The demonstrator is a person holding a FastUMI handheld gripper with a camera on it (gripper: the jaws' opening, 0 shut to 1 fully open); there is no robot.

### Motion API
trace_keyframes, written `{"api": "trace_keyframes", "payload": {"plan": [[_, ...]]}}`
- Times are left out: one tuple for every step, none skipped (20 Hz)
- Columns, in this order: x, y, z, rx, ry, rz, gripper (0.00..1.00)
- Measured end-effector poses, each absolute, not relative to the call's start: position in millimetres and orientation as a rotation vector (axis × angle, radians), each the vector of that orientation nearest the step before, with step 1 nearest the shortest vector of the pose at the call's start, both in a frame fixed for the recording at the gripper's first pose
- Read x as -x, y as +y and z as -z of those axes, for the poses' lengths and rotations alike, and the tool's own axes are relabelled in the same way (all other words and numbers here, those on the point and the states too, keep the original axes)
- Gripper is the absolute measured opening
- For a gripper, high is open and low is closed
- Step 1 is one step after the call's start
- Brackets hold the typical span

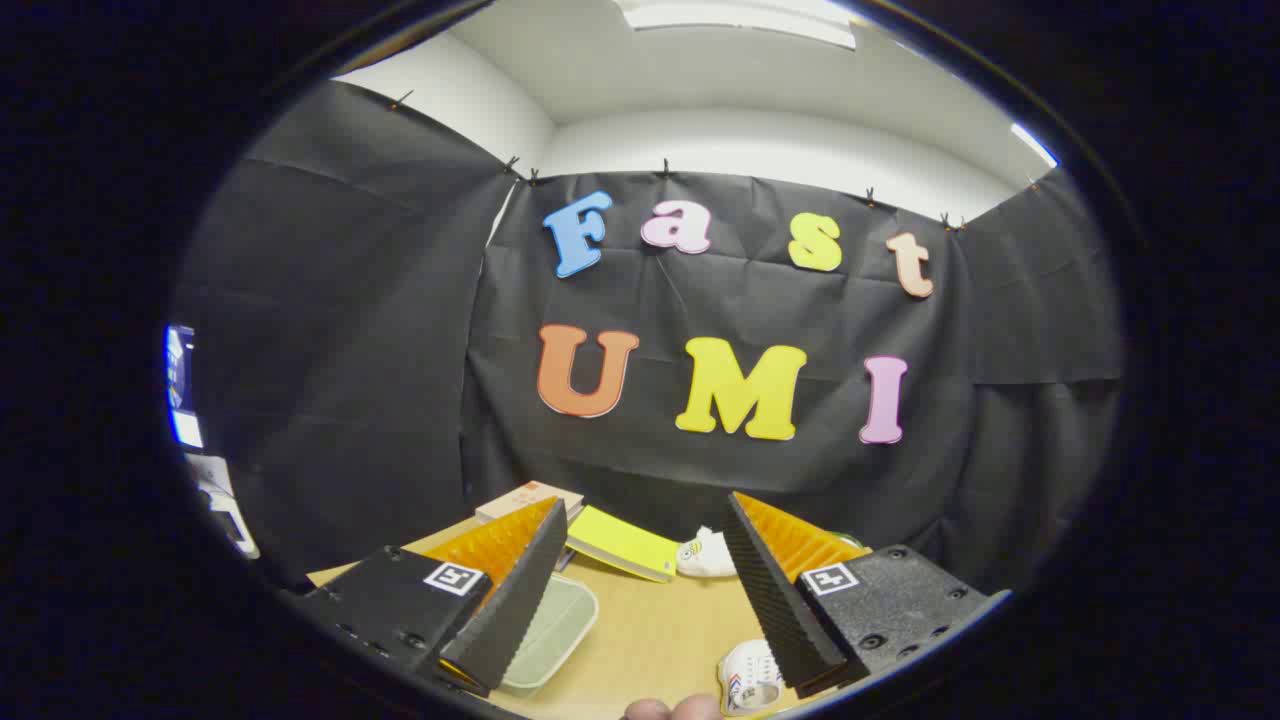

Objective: Open the storage box then place both shoes into the box .Put the left shoe in first, then the right shoe, with the right side of both shoes facing outward in a uniform manner.

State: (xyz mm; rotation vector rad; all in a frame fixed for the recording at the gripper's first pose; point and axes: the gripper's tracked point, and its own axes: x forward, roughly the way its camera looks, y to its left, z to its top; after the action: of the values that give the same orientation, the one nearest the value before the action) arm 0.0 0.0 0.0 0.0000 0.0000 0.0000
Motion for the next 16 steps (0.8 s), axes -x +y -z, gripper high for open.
{"api": "trace_keyframes", "payload": {"plan": [[-0.8,-1.5,0.0,-0.003,-0.001,-0.005,1.0],[-1.2,-2.4,-0.8,-0.006,-0.003,-0.011,1.0],[-1.0,-3.4,0.3,-0.008,-0.004,-0.016,1.0],[-0.3,-4.2,0.2,-0.012,-0.006,-0.02,1.0],[-0.3,-4.9,1.4,-0.016,-0.007,-0.024,1.0],[-0.6,-6.3,1.7,-0.019,-0.007,-0.027,1.0],[-0.2,-8.1,3.8,-0.024,-0.008,-0.027,1.0],[-0.7,-8.9,4.7,-0.029,-0.007,-0.028,1.0],[-1.1,-8.7,6.9,-0.037,-0.003,-0.034,1.0],[-1.4,-7.8,9.4,-0.043,0.004,-0.042,1.0],[-0.9,-7.6,12.1,-0.047,0.009,-0.047,1.0],[-0.5,-8.6,13.2,-0.047,0.014,-0.051,1.0],[-0.9,-8.5,14.7,-0.046,0.019,-0.056,1.0],[-1.0,-7.5,16.6,-0.047,0.025,-0.063,1.0],[-1.1,-7.1,19.4,-0.051,0.03,-0.07,1.0],[-0.1,-5.2,21.4,-0.061,0.034,-0.08,1.0]]}}
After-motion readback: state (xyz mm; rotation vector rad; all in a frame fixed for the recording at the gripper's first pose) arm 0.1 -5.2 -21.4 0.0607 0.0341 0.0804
